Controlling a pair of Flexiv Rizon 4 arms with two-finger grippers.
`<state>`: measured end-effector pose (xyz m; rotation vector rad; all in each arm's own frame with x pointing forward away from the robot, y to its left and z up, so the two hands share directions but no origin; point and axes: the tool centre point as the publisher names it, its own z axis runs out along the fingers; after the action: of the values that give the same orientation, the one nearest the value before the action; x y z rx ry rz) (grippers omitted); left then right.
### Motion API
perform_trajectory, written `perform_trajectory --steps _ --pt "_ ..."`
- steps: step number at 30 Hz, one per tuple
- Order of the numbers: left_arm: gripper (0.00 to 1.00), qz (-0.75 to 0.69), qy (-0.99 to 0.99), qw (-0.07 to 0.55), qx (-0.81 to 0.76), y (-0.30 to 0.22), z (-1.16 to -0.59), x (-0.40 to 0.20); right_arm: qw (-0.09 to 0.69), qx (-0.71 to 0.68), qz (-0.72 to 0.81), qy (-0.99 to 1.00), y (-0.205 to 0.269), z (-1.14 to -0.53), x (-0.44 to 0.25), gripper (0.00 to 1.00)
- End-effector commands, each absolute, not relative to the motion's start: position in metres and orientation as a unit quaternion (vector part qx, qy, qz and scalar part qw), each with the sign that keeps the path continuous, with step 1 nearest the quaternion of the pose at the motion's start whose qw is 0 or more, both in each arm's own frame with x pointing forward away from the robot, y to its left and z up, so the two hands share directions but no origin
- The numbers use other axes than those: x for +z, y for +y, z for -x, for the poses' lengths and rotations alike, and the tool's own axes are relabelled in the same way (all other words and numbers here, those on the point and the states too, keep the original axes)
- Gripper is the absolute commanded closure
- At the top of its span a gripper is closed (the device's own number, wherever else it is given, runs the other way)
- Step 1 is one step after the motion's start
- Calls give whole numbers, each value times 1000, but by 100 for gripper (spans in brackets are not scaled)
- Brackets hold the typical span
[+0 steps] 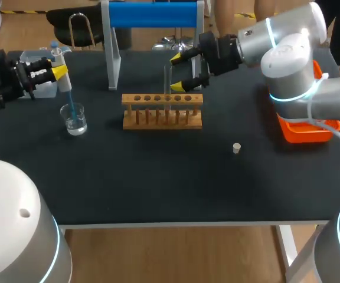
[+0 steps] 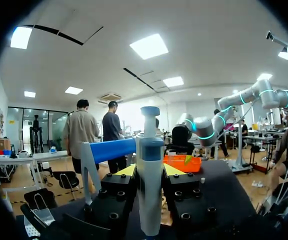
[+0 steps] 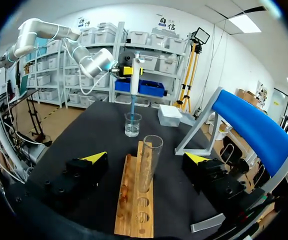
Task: Invert the test tube, pick up the pipette, mount the tip to pipette, aspirate from beaker and dispense into the tube, eject the tip, return the pipette, and cap with the stopper.
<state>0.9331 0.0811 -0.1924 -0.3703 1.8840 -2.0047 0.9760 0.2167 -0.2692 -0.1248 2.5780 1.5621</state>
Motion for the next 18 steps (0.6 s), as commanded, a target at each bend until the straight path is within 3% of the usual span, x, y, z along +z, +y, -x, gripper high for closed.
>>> perform_trajectory --steps 1,18 --pt "100 129 667 180 -711 82 -933 -192 65 510 42 857 227 -982 -273 0" --pt "100 129 667 180 -711 82 -933 -192 68 495 31 866 245 -987 -292 0"
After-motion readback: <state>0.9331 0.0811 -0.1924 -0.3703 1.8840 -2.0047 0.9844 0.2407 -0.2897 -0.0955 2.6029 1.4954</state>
